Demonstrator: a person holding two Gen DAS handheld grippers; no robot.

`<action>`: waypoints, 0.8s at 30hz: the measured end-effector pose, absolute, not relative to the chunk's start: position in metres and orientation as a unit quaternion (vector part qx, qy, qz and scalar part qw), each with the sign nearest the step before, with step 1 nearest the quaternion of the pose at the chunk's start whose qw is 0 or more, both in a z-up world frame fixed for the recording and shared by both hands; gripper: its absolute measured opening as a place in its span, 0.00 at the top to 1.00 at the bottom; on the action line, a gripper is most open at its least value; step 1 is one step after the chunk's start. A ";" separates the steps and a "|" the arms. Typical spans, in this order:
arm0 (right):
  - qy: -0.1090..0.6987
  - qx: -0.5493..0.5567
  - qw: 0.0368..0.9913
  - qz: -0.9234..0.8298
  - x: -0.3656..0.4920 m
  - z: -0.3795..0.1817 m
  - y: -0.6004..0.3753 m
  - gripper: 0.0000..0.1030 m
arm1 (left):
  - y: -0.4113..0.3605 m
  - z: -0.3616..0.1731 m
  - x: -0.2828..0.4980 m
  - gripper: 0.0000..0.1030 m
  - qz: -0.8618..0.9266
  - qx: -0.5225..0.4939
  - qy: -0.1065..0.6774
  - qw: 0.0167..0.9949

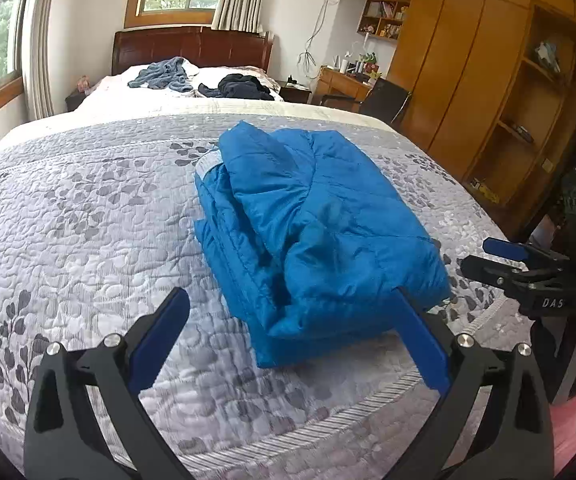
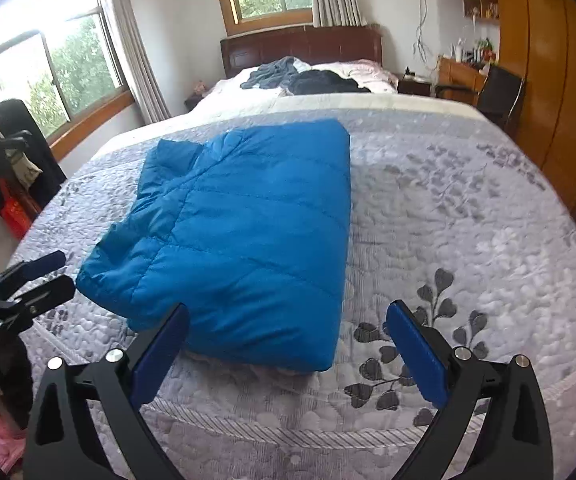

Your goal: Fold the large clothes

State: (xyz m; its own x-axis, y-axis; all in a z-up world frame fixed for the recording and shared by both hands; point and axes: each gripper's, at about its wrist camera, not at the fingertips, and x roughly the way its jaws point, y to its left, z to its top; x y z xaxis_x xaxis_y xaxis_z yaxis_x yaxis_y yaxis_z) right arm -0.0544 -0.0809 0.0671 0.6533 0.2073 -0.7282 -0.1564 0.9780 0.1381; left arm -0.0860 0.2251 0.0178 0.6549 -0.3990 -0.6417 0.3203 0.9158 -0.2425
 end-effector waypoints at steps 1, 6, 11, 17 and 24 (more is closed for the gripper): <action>0.402 0.031 0.910 0.100 -0.056 0.068 -0.080 0.04 | 0.224 0.019 -0.088 0.04 -0.198 -0.058 0.367 0.907; 0.403 0.028 0.911 0.086 -0.063 0.072 -0.076 0.04 | 0.222 0.023 -0.097 0.04 -0.174 -0.058 0.364 0.913; 0.402 0.004 0.913 0.061 -0.071 0.073 -0.068 0.04 | 0.219 0.023 -0.103 0.04 -0.158 -0.044 0.358 0.919; 0.403 -0.007 0.913 0.057 -0.075 0.074 -0.064 0.04 | 0.216 0.019 -0.105 0.04 -0.154 -0.044 0.369 0.915; 0.408 -0.002 0.912 0.053 -0.076 0.074 -0.065 0.04 | 0.214 0.020 -0.110 0.04 -0.149 -0.038 0.369 0.917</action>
State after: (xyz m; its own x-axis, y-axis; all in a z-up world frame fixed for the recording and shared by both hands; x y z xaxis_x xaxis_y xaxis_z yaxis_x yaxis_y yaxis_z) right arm -0.0755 -0.0653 0.0739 0.6619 0.0956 -0.7435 -0.0984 0.9943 0.0403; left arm -0.1099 0.2138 0.0198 0.6829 -0.3022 -0.6650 0.2456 0.9524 -0.1806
